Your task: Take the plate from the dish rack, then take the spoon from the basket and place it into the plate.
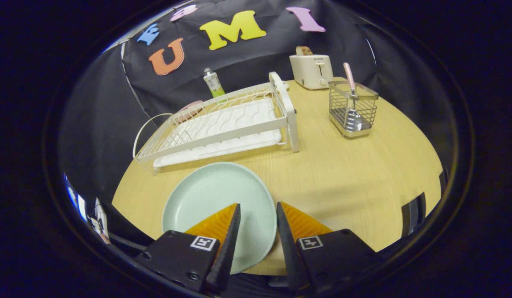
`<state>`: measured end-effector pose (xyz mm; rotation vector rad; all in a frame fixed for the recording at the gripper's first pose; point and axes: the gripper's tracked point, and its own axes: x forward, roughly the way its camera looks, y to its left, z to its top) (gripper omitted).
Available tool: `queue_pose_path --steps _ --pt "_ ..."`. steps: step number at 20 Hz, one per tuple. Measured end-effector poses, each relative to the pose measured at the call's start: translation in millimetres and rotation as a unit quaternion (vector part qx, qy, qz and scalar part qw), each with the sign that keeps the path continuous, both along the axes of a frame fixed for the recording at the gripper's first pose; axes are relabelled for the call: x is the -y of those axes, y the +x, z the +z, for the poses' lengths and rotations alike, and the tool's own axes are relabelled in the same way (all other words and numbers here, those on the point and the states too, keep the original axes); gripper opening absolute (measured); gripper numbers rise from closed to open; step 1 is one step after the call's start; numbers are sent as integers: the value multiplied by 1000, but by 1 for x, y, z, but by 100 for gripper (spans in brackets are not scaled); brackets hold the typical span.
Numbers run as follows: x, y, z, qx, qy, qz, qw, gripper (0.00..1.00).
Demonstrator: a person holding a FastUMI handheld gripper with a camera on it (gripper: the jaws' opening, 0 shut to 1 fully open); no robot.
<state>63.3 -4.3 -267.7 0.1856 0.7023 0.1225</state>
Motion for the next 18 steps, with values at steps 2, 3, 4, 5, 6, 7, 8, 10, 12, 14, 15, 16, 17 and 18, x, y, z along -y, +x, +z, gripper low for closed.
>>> queue_pose_path --steps 2,3,4,5,6,7,8,10,12,14,15,16,17,18 --pt "14 4 11 36 -15 -14 999 74" --pt "22 7 18 54 -25 -20 998 80" --pt "30 11 26 73 -38 -25 996 85" --pt "40 14 34 90 -55 -30 994 90" --pt "50 18 42 108 -71 -38 991 95" --pt "60 21 50 125 -85 -47 987 97" --pt "70 24 58 140 -93 -54 984 98" --pt "86 30 74 165 -96 -65 980 100" --pt "105 42 94 190 -90 -79 974 100" --pt "130 57 107 203 -94 -95 970 100" --pt "140 66 112 203 -98 -99 969 100" --pt "151 75 117 204 -103 -106 968 100" --pt "160 85 124 207 -104 -109 967 100" --pt "168 96 128 206 -101 -110 967 100"
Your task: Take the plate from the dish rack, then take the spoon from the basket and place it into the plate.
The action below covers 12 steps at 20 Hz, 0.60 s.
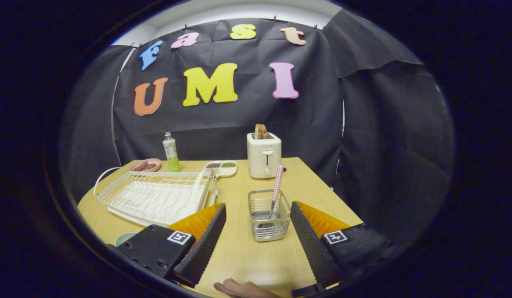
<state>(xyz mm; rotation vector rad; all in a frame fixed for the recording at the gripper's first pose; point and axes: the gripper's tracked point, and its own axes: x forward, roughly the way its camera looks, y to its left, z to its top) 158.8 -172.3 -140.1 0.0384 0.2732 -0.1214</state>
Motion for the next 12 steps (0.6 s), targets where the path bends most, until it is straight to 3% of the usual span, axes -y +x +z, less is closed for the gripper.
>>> queue_pose_path --steps 7,11,12 --pt "41 87 0 -33 32 12 999 100" --pt "59 121 -11 -85 102 -4 991 93" --pt "60 127 -13 -96 117 -7 988 87"
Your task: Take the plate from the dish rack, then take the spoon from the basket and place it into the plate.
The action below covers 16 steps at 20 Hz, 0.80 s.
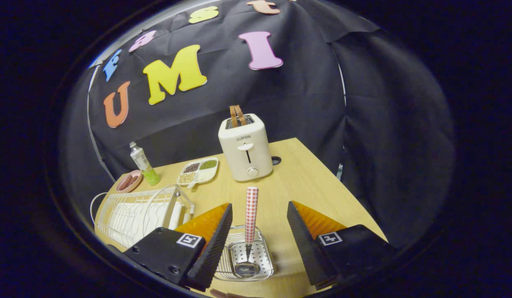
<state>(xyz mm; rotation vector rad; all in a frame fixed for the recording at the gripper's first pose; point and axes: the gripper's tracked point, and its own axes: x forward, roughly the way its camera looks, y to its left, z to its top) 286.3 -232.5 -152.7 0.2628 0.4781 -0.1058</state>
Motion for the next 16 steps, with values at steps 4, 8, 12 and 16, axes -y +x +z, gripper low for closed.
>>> queue_pose_path --steps 4,8,12,16 --pt "5 16 -10 -13 5 -11 1000 61" --pt "-2 12 -3 -9 0 -26 1000 22" --pt "-11 -5 30 44 -32 -39 998 16" --pt "-22 -31 80 114 -77 -57 989 16"
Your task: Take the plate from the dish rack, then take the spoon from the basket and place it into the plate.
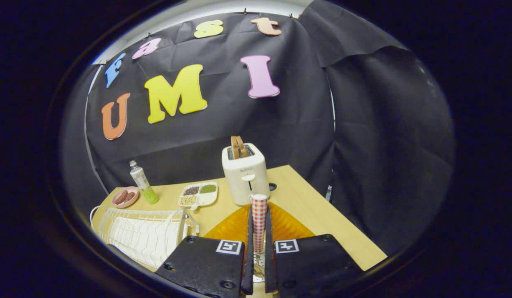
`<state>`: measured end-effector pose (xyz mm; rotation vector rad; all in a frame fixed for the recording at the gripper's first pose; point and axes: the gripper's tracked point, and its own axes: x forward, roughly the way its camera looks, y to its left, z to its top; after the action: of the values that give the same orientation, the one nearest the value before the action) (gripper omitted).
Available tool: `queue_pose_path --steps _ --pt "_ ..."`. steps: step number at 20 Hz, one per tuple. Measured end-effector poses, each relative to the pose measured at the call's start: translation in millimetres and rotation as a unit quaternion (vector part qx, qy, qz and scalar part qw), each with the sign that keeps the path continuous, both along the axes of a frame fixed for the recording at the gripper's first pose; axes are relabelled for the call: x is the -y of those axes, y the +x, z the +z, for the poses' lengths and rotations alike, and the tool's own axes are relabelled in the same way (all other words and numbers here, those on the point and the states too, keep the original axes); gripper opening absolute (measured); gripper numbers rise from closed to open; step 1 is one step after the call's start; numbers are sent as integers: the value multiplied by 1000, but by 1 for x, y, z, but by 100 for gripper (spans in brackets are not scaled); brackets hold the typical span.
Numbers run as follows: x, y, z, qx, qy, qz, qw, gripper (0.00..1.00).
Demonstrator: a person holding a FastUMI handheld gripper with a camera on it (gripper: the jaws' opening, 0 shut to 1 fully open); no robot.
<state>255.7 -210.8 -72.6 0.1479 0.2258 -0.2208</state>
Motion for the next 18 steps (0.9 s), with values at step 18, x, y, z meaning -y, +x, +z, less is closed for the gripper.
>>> queue_pose_path --steps 18 --pt "-204 -206 82 132 -108 71 983 15"
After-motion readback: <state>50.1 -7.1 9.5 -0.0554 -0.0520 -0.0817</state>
